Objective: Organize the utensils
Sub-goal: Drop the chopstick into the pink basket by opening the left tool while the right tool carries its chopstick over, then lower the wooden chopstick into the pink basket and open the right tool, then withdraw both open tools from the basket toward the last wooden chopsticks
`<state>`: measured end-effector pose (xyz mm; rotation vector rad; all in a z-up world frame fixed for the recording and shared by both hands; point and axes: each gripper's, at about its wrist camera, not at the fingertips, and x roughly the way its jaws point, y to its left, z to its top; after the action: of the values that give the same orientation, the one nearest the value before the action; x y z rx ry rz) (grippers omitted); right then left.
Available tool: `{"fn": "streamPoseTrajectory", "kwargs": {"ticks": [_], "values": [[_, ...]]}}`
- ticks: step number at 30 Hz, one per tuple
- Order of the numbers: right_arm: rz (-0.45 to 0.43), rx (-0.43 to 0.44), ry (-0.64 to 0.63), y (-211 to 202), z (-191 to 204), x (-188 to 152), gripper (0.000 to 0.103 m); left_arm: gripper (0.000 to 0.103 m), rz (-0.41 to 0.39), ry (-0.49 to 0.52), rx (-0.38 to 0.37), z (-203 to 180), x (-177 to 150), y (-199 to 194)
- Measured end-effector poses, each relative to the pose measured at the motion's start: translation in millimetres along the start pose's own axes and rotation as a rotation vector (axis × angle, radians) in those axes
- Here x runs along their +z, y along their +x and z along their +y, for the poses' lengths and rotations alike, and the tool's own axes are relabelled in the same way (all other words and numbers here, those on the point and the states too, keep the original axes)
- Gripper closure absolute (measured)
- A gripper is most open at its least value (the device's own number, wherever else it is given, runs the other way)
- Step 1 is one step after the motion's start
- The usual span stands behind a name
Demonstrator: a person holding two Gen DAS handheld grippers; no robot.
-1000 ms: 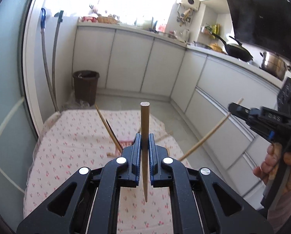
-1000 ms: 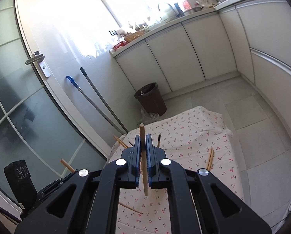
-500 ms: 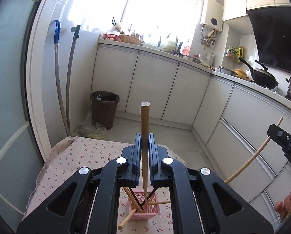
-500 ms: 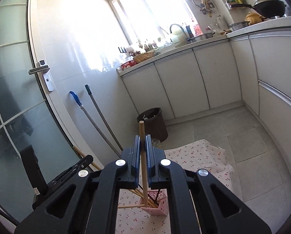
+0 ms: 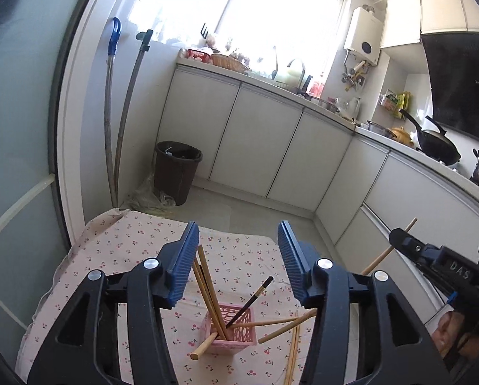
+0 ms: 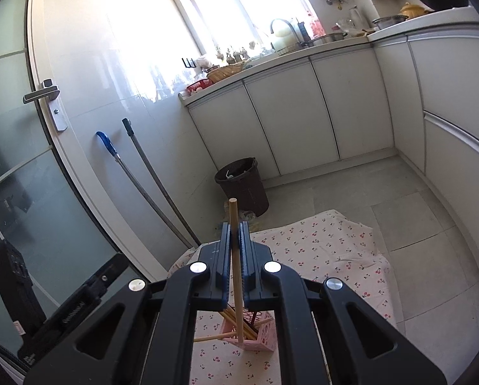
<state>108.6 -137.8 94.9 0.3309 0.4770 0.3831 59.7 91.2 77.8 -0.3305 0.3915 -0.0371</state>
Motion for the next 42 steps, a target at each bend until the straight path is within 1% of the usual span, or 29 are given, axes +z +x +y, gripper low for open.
{"fn": "streamPoseTrajectory", "kwargs": {"ticks": [5, 10, 13, 15, 16, 17, 18, 19, 24, 29, 30, 31, 32, 36, 37, 39, 41, 42], "values": [[-0.004, -0.017, -0.017, 11, 9, -5, 0.098, 0.054, -0.006, 0.014, 0.023, 0, 1, -3], [-0.002, -0.034, -0.016, 30, 12, -14, 0.098, 0.054, 0.023, 0.034, 0.037, 1, -4, 4], [0.030, -0.021, -0.007, 46, 12, -21, 0.097, 0.054, 0.049, 0.043, 0.041, 2, -8, 9], [0.053, -0.006, 0.000, 53, 11, -27, 0.095, 0.054, 0.056, 0.050, 0.044, 4, -10, 10], [0.060, -0.005, -0.001, 54, 11, -29, 0.086, 0.053, 0.060, 0.051, 0.043, 4, -10, 10], [0.063, -0.005, -0.005, 53, 12, -30, 0.073, 0.052, 0.064, 0.052, 0.040, 5, -10, 11], [0.063, -0.006, -0.012, 51, 12, -32, 0.068, 0.051, 0.066, 0.052, 0.039, 5, -11, 11], [0.064, -0.006, -0.021, 48, 14, -32, 0.066, 0.051, 0.068, 0.053, 0.036, 4, -11, 11], [0.082, -0.029, -0.033, 34, 8, -35, 0.066, 0.045, 0.080, 0.077, 0.024, -5, -16, 10], [0.123, -0.072, -0.040, 23, -8, -46, 0.065, 0.040, 0.098, 0.139, 0.020, -21, -28, 11], [0.132, -0.080, -0.042, 21, -11, -49, 0.062, 0.039, 0.104, 0.152, 0.021, -24, -31, 11], [0.134, -0.089, -0.041, 18, -14, -52, 0.051, 0.038, 0.110, 0.164, 0.021, -26, -33, 12], [0.134, -0.094, -0.041, 15, -16, -54, 0.046, 0.037, 0.117, 0.172, 0.022, -29, -36, 12], [0.149, -0.121, -0.065, 3, -22, -64, 0.046, 0.034, 0.143, 0.202, 0.026, -36, -46, 15], [0.153, -0.128, -0.066, 0, -23, -66, 0.044, 0.033, 0.149, 0.210, 0.027, -39, -50, 15], [0.159, -0.146, -0.058, -7, -30, -74, 0.038, 0.028, 0.164, 0.220, 0.029, -42, -57, 16], [0.168, -0.177, -0.040, -13, -37, -81, 0.030, 0.027, 0.183, 0.227, 0.027, -44, -65, 17], [0.173, -0.194, -0.029, -15, -41, -84, 0.029, 0.026, 0.193, 0.234, 0.026, -45, -68, 17]]}}
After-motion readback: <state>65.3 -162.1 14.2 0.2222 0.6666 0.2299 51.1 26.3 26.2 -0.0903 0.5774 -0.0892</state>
